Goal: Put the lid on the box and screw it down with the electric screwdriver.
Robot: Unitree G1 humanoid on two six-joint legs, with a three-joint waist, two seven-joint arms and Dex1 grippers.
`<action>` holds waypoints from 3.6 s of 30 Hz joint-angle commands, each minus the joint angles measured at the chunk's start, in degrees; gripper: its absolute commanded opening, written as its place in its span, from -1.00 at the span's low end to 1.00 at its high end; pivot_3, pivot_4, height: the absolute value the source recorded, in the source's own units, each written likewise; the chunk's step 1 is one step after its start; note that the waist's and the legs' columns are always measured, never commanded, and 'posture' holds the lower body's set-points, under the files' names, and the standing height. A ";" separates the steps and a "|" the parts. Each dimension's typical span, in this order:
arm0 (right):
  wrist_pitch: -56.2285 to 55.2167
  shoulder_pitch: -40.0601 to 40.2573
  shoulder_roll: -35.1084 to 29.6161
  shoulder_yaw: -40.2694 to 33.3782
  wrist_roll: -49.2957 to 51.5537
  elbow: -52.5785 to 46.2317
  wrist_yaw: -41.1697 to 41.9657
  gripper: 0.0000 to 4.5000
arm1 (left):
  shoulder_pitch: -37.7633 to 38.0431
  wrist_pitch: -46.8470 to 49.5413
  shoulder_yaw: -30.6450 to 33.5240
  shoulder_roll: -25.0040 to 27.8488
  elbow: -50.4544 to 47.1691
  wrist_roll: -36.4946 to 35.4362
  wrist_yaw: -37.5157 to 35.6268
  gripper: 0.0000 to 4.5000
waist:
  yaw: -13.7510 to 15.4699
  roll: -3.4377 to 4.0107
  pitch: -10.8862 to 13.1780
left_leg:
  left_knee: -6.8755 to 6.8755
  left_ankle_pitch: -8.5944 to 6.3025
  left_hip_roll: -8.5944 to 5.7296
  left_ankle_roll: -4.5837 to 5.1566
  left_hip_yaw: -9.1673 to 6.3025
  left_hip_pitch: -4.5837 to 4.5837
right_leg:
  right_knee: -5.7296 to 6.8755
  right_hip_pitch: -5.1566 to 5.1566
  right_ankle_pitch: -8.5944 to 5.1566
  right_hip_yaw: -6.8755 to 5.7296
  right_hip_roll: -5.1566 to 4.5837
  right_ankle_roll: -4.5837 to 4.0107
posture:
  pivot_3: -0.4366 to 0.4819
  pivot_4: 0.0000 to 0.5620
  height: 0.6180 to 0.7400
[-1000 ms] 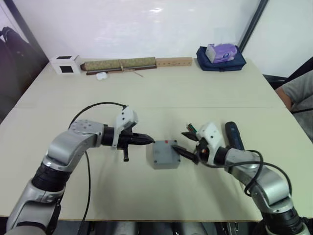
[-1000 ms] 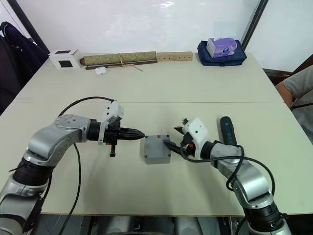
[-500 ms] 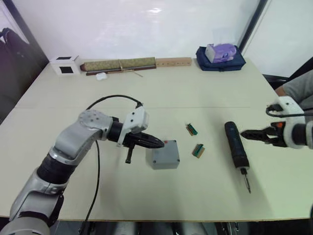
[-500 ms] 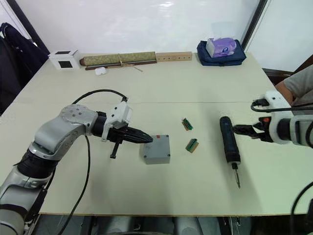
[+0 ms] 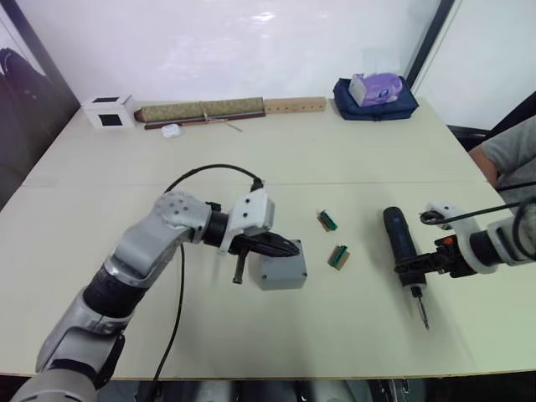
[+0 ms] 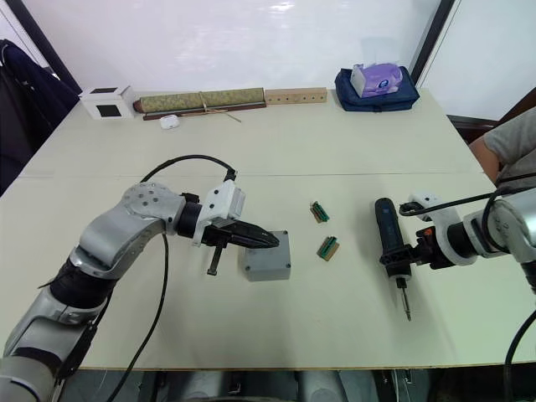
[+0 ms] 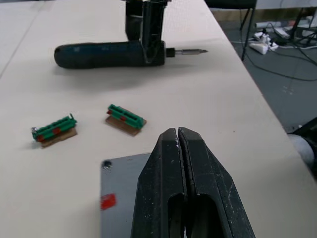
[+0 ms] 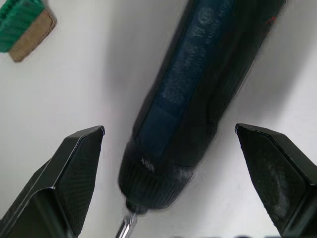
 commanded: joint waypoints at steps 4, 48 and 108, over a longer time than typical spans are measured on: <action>-3.04 -0.54 1.16 3.44 -3.61 1.12 2.24 0.75 | -0.25 1.92 1.34 0.77 -5.20 -1.64 1.48 -1.00 | 0.08 -0.15 -0.05 | 0.06 0.00 -0.01 0.00 -0.02 0.00 | -0.02 0.07 0.00 -0.03 -0.04 0.00 | -0.05 -0.47 1.00; -49.50 15.37 53.09 -17.32 -1.62 -34.65 -29.07 -0.16 | -0.54 -14.67 -6.98 0.34 18.69 14.09 -3.90 -1.00 | -0.11 0.01 -0.08 | 0.06 0.17 -0.10 -0.27 0.05 -0.38 | 0.62 -0.68 -0.06 0.08 -0.02 -0.03 | -0.05 -0.47 1.00; -55.88 19.15 54.03 -14.06 -4.21 -31.85 -28.62 -0.16 | 1.47 -9.78 -4.42 -1.67 15.53 13.15 -3.22 -1.00 | 0.04 -0.04 -0.11 | 0.00 0.15 -0.08 -0.25 -0.08 0.15 | 0.45 0.00 -0.07 -0.01 -0.04 -0.04 | -0.05 -0.47 1.00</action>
